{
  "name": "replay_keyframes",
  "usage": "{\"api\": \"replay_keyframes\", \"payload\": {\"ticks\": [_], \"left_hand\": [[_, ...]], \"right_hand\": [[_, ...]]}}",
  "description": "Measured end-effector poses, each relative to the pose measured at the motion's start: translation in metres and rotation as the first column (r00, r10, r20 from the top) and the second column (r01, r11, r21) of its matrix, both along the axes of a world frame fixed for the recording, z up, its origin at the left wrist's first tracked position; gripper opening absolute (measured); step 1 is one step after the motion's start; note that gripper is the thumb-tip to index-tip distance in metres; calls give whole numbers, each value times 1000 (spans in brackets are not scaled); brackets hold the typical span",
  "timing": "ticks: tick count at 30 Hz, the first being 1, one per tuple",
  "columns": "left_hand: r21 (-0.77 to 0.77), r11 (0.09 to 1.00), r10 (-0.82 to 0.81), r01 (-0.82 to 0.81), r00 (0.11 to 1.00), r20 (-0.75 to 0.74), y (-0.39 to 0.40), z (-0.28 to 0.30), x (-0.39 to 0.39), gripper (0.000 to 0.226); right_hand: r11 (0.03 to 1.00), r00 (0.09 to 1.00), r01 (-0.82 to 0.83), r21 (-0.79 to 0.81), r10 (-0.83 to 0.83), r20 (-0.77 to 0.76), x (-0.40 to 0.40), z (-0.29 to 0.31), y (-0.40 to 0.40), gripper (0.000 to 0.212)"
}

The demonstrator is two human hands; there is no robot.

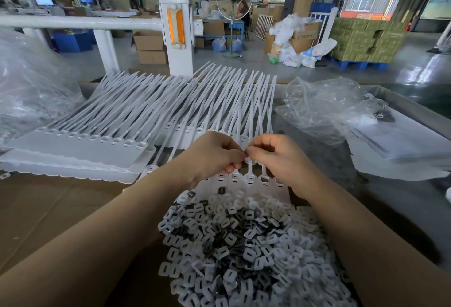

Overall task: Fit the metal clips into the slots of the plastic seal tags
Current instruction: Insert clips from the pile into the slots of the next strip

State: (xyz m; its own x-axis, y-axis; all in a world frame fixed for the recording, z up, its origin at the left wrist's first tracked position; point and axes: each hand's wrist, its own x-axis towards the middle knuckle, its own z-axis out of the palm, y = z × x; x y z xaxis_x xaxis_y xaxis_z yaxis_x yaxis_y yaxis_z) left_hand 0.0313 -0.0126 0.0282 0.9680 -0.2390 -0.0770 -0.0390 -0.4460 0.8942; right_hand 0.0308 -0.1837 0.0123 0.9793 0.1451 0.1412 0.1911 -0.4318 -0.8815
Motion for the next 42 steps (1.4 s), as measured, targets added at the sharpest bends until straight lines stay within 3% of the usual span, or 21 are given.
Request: {"api": "replay_keyframes", "payload": {"ticks": [6, 19, 22, 27, 34, 42], "left_hand": [[61, 998, 13, -17, 998, 69, -3, -2, -3, 8], [-103, 994, 43, -42, 999, 6, -9, -3, 0, 11], [-44, 999, 15, -15, 1000, 7, -17, -3, -3, 14], [62, 997, -59, 56, 997, 48, -43, -7, -11, 17], [351, 935, -14, -51, 984, 179, -63, -19, -18, 25], [357, 929, 18, -99, 974, 224, -65, -24, -17, 26]], "right_hand": [[999, 1000, -5, -36, 6, 13, 0, 1, 0, 10], [999, 996, 32, 34, -29, -87, 2, 3, -3, 12], [971, 982, 159, 177, -137, -128, 6, 2, -4, 12], [842, 928, 333, 423, -215, -303, 13, 0, -8, 13], [834, 918, 350, 427, -215, -333, 16, -4, -8, 10], [854, 918, 339, 394, -208, -338, 18, -7, -9, 11]]}}
